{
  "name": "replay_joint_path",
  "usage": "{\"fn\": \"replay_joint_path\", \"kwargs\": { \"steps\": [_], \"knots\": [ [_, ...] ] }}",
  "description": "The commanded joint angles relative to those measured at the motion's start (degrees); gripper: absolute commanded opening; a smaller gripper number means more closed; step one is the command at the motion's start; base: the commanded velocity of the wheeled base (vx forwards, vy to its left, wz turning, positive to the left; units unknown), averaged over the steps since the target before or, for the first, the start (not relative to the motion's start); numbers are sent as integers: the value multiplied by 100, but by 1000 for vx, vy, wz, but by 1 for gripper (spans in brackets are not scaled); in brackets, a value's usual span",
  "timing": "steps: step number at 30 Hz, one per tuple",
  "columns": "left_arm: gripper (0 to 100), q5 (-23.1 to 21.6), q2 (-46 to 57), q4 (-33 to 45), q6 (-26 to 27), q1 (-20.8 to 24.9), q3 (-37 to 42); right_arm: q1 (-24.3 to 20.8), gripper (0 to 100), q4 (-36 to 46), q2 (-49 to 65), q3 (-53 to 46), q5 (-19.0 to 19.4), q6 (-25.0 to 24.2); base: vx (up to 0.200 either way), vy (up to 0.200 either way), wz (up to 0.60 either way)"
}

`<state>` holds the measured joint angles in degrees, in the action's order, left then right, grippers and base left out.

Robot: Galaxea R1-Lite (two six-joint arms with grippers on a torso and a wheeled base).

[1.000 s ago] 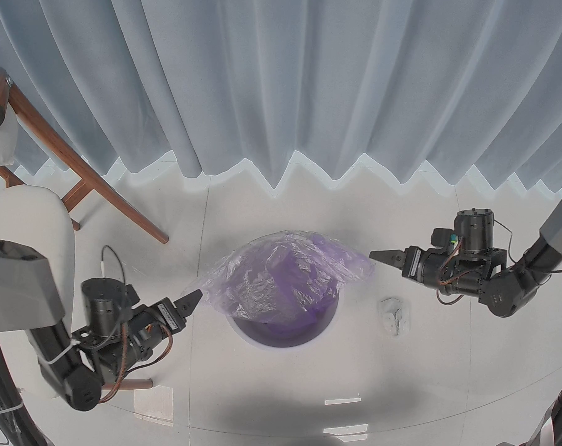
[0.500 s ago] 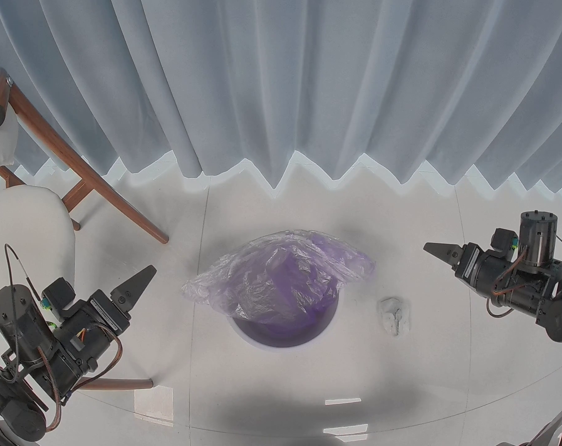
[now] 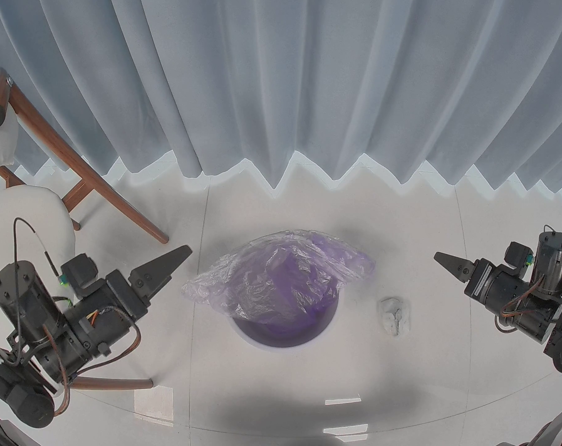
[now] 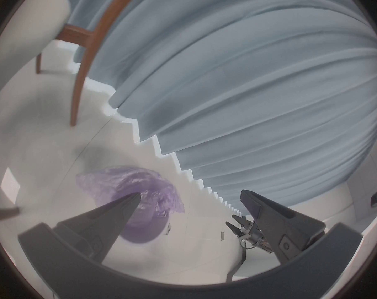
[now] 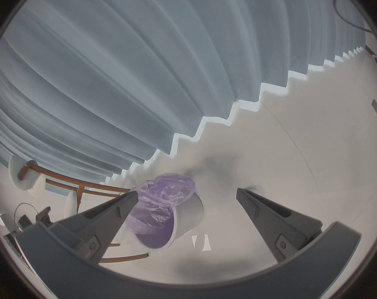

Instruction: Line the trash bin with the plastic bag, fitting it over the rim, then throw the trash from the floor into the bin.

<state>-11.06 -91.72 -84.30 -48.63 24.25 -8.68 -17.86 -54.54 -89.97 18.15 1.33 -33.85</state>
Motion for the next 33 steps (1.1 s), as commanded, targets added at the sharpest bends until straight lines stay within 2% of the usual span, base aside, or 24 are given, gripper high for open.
{"fn": "replay_joint_path", "kwargs": {
  "steps": [1, 3, 4, 6, 13, 19, 24, 33],
  "knots": [
    [100, -388, -1049, 19, 1400, 19, -987, 2, 100, -303, 5, -567, -247, 54, 0, 0, 0],
    [100, -872, -1454, 19, 2217, -25, -1233, 2, 100, -408, 120, -673, -344, 45, 0, 0, 0],
    [100, -1188, -1621, 36, 2507, -69, -1391, 2, 100, -452, 155, -690, -344, 37, 0, 0, 0],
    [100, -1531, -1840, 115, 2885, -192, -1611, 11, 100, -470, 208, -690, -344, 37, 0, 0, 0],
    [100, -1680, -2377, 1627, 4292, -271, -3008, -95, 100, -479, 427, -664, -361, 89, 0, 0, 0],
    [100, -1689, -2755, 2497, 4740, -280, -4124, -174, 100, -461, 392, -532, -353, 72, 0, 0, 0],
    [100, -1680, -3027, 2858, 5232, -280, -4230, -288, 100, -461, 392, -470, -353, 54, 0, 0, 0],
    [100, -1663, -3387, 2787, 5698, -192, -4265, -297, 100, -479, 427, -444, -353, 45, 0, 0, 0]
  ]
}}
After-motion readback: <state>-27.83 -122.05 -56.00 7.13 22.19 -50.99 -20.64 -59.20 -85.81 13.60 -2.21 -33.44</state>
